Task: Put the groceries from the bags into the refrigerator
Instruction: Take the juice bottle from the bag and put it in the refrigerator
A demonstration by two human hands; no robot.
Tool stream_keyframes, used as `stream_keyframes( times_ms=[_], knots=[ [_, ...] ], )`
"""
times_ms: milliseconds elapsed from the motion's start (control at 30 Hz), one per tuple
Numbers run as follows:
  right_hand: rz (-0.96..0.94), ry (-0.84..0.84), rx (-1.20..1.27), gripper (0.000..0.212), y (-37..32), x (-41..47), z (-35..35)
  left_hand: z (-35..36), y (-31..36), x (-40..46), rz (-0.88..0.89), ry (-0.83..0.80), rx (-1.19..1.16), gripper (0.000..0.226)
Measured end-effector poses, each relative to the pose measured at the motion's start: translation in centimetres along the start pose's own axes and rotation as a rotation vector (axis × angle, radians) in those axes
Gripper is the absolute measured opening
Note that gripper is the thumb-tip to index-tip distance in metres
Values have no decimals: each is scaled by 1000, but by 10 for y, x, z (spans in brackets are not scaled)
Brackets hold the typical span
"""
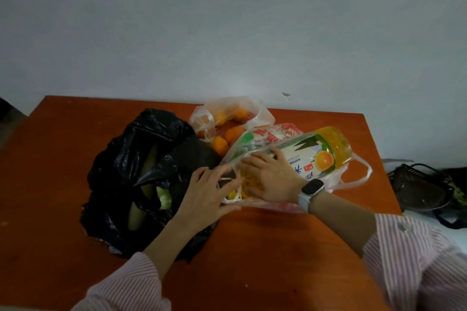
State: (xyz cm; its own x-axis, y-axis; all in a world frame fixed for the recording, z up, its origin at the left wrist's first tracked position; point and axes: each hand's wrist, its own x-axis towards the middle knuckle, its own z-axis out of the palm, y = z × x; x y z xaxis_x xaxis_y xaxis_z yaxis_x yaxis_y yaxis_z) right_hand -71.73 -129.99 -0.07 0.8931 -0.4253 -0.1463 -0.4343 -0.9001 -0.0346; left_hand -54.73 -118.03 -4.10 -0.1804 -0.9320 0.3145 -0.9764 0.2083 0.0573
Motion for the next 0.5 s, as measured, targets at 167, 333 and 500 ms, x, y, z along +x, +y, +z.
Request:
stream_keyframes(
  times_ms=[167,333,500],
  knots=[
    [21,7,-19,80,5,-5,5,5,-3,-3,-19,152,-106,36],
    [36,107,-77,77,4,-18,16,-11,-1,7,-313,265,-143,24],
    [8,216,-135,77,4,-35,21,-6,2,15,-395,85,79,46]
  ],
)
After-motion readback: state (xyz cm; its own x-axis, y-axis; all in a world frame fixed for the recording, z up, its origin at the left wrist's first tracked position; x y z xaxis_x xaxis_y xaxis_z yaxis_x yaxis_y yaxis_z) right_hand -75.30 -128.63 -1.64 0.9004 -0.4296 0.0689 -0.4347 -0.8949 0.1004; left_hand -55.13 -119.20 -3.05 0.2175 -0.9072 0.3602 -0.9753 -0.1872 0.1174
